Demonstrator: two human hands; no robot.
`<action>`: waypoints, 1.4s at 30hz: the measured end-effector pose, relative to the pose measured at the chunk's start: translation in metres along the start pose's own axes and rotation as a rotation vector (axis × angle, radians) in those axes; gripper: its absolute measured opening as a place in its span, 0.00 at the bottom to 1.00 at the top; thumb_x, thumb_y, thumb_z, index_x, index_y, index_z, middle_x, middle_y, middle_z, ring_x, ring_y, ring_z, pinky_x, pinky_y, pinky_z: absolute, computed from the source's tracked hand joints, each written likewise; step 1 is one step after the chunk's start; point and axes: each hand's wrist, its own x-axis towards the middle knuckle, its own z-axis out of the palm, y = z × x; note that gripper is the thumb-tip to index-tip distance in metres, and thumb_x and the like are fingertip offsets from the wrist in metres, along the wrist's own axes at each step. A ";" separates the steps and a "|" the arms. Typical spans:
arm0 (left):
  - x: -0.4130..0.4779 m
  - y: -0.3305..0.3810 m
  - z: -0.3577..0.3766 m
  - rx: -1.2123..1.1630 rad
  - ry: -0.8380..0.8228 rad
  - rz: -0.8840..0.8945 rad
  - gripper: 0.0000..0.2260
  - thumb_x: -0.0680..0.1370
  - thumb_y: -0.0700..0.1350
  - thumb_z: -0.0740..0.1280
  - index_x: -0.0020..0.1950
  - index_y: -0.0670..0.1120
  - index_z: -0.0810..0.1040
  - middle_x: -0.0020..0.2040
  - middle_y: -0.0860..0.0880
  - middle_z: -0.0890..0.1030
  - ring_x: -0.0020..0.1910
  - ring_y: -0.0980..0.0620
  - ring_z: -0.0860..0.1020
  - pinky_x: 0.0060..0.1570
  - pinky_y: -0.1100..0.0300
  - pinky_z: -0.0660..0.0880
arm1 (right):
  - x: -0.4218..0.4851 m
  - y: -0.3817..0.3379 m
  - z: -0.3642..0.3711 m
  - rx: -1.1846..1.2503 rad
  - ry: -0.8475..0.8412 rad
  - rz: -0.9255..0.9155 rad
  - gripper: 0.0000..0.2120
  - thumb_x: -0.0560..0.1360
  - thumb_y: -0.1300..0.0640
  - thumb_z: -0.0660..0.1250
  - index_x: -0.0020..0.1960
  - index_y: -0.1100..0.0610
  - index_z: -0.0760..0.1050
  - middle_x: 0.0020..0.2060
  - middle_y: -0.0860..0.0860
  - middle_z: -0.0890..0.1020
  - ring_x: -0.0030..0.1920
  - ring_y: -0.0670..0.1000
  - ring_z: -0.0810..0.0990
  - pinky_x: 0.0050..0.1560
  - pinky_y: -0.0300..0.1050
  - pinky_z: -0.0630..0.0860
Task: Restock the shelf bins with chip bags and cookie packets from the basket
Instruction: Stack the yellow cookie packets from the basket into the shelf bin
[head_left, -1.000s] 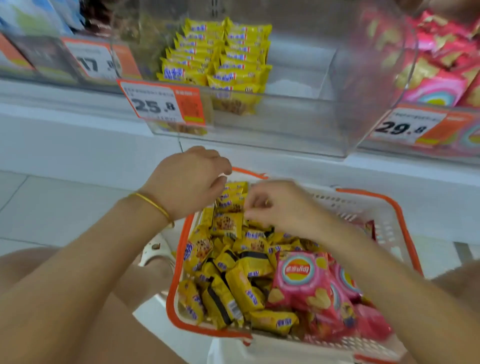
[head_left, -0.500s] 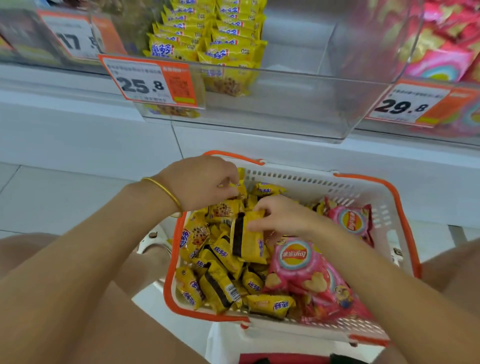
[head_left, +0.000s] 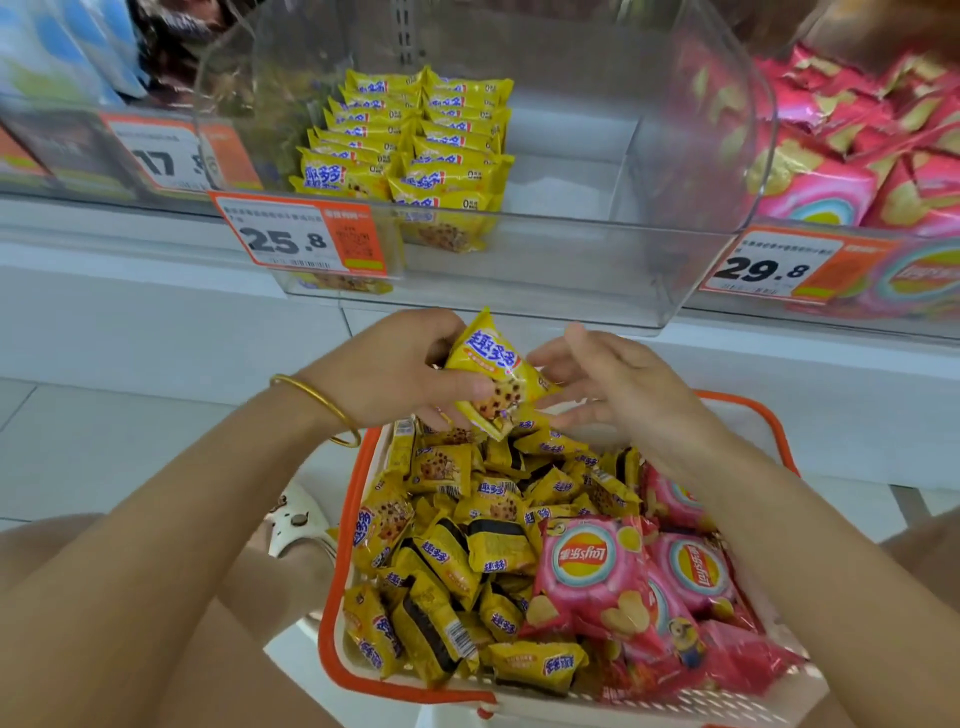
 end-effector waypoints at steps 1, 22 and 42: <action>-0.001 0.002 -0.002 -0.053 0.000 -0.001 0.08 0.74 0.39 0.69 0.50 0.44 0.74 0.45 0.47 0.83 0.38 0.47 0.84 0.34 0.58 0.81 | -0.002 -0.007 -0.001 -0.003 -0.051 -0.033 0.14 0.79 0.49 0.58 0.51 0.56 0.79 0.48 0.55 0.83 0.43 0.53 0.83 0.45 0.46 0.81; 0.010 0.006 -0.047 0.731 0.953 0.434 0.12 0.75 0.47 0.60 0.50 0.44 0.79 0.50 0.46 0.79 0.52 0.40 0.75 0.53 0.48 0.68 | 0.101 -0.147 0.032 -1.165 -0.093 -0.325 0.11 0.70 0.59 0.74 0.48 0.57 0.75 0.41 0.56 0.78 0.29 0.52 0.79 0.34 0.46 0.78; -0.007 0.015 -0.046 0.684 0.986 0.559 0.12 0.71 0.39 0.58 0.48 0.41 0.79 0.49 0.46 0.80 0.51 0.43 0.75 0.53 0.58 0.64 | 0.115 -0.138 0.020 -1.440 0.022 -0.544 0.15 0.70 0.47 0.72 0.48 0.52 0.70 0.47 0.48 0.71 0.51 0.54 0.73 0.43 0.45 0.65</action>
